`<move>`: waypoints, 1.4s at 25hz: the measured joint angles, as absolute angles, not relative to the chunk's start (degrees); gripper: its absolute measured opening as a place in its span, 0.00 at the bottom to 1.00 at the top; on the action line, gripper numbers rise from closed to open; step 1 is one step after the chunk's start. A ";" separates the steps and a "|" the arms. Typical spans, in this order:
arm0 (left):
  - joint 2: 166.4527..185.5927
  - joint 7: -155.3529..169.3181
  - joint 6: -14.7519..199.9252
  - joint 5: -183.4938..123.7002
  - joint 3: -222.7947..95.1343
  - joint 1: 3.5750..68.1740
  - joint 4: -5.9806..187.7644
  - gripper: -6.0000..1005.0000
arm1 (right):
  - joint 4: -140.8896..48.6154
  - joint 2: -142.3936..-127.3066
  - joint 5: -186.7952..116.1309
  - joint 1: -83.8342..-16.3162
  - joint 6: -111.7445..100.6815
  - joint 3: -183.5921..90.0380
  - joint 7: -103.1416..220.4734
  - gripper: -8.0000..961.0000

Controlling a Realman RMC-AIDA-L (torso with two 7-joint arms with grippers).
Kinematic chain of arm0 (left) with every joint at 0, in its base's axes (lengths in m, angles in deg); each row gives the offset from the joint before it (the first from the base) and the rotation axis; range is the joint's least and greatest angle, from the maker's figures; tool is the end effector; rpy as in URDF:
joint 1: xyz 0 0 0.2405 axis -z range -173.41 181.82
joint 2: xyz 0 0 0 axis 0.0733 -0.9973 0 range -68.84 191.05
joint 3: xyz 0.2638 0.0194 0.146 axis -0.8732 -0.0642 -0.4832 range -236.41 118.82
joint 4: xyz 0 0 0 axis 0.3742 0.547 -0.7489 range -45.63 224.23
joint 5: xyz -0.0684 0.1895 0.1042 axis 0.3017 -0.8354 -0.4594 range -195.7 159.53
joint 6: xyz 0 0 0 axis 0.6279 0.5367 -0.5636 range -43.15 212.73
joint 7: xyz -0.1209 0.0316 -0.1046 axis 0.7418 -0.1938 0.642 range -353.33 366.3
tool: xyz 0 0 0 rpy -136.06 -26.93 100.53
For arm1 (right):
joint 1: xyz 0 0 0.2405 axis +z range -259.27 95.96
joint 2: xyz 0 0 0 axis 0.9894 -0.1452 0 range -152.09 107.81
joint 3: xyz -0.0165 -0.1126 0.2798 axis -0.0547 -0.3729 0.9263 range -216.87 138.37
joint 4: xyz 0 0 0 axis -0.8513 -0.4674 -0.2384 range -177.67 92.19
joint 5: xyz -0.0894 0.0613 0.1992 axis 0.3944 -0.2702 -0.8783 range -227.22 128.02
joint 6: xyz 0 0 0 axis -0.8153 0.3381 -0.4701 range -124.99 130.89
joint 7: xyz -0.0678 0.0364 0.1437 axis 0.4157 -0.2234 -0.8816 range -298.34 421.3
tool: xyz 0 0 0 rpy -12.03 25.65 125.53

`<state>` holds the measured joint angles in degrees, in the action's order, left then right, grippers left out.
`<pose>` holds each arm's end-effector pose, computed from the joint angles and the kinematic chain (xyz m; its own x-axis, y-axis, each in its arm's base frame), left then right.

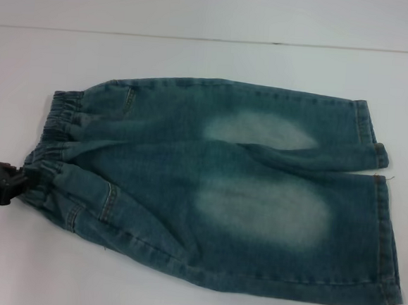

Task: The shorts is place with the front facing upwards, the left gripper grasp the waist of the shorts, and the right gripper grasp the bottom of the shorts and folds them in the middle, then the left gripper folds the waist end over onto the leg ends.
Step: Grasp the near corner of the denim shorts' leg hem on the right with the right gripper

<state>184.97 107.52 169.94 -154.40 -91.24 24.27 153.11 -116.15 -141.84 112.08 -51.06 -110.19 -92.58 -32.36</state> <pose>-0.3789 0.3329 0.0193 0.6929 0.6462 0.3199 0.7168 -0.5689 -0.4032 0.3145 0.3259 0.0272 0.8326 -0.3023 0.4641 -0.3214 -0.9461 -0.0396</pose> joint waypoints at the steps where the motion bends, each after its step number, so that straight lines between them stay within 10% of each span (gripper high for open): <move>1: 184.96 107.45 169.94 -154.41 -91.23 24.18 153.11 0.06 | -116.01 -141.85 112.13 -51.13 -110.12 -93.05 -32.54 0.66; 32: 184.94 105.60 168.97 -154.36 -91.23 23.63 151.59 0.06 | -109.72 -141.90 106.28 -51.36 -102.43 -99.20 -33.12 0.51; 35: 184.94 105.56 168.96 -154.36 -91.23 23.60 151.53 0.06 | -109.45 -141.92 106.36 -51.28 -101.62 -99.37 -33.05 0.37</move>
<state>184.94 105.56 168.96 -154.36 -91.23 23.60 151.53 -109.45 -141.92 106.36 -51.28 -101.62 -99.37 -33.05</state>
